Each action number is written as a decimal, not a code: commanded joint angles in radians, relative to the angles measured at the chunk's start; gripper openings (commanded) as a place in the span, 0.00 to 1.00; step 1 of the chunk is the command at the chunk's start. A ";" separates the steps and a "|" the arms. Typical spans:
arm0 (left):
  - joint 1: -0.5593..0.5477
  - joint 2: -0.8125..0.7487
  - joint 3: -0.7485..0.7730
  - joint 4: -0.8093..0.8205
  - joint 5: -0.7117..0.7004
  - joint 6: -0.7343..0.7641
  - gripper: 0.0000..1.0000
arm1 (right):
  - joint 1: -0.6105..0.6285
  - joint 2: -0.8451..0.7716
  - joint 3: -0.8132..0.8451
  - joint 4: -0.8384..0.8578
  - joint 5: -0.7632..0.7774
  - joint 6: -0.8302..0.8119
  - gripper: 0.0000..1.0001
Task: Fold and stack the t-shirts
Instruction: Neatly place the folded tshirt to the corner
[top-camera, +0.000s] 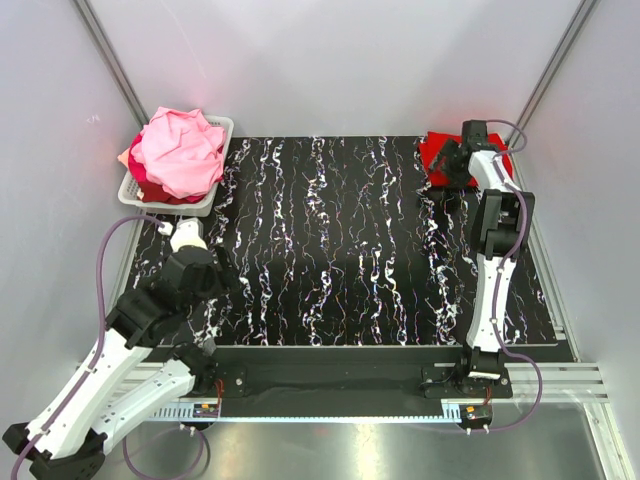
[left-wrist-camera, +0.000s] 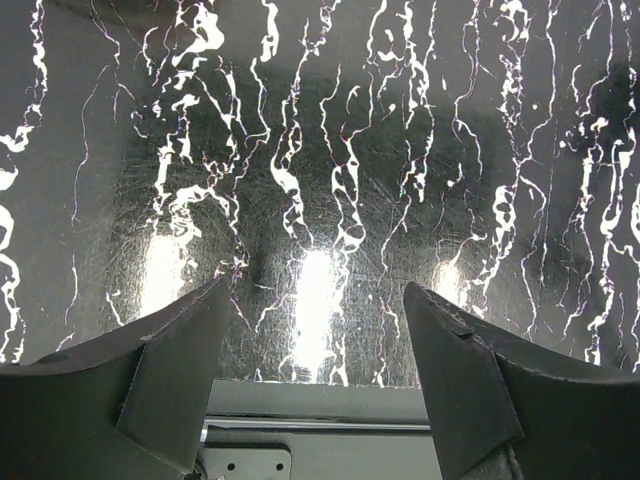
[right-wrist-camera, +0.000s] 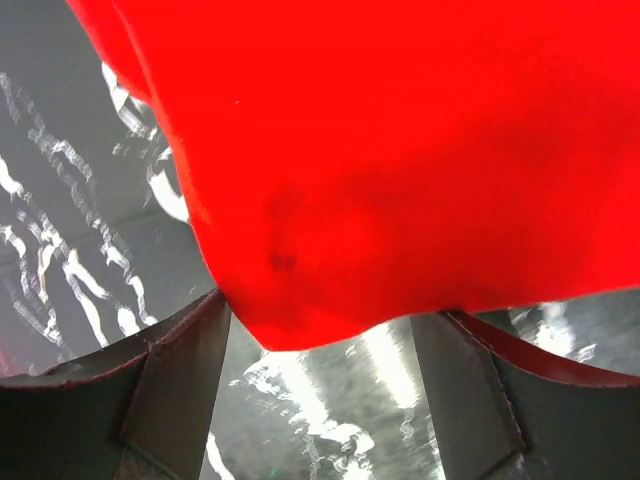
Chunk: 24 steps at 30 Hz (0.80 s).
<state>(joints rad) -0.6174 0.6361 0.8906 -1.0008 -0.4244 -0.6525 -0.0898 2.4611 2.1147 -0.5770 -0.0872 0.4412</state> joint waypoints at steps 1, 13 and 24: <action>-0.001 0.008 0.008 0.024 -0.022 -0.001 0.75 | -0.034 0.044 0.125 -0.067 0.036 -0.068 0.79; 0.001 0.020 0.008 0.019 -0.027 -0.006 0.75 | -0.051 0.125 0.268 -0.112 -0.094 -0.082 0.84; -0.001 -0.010 0.010 0.011 -0.037 -0.012 0.75 | 0.045 -0.408 -0.312 0.068 -0.259 -0.055 1.00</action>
<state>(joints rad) -0.6174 0.6418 0.8906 -1.0027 -0.4278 -0.6556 -0.1066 2.2631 1.8816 -0.5819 -0.2707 0.3737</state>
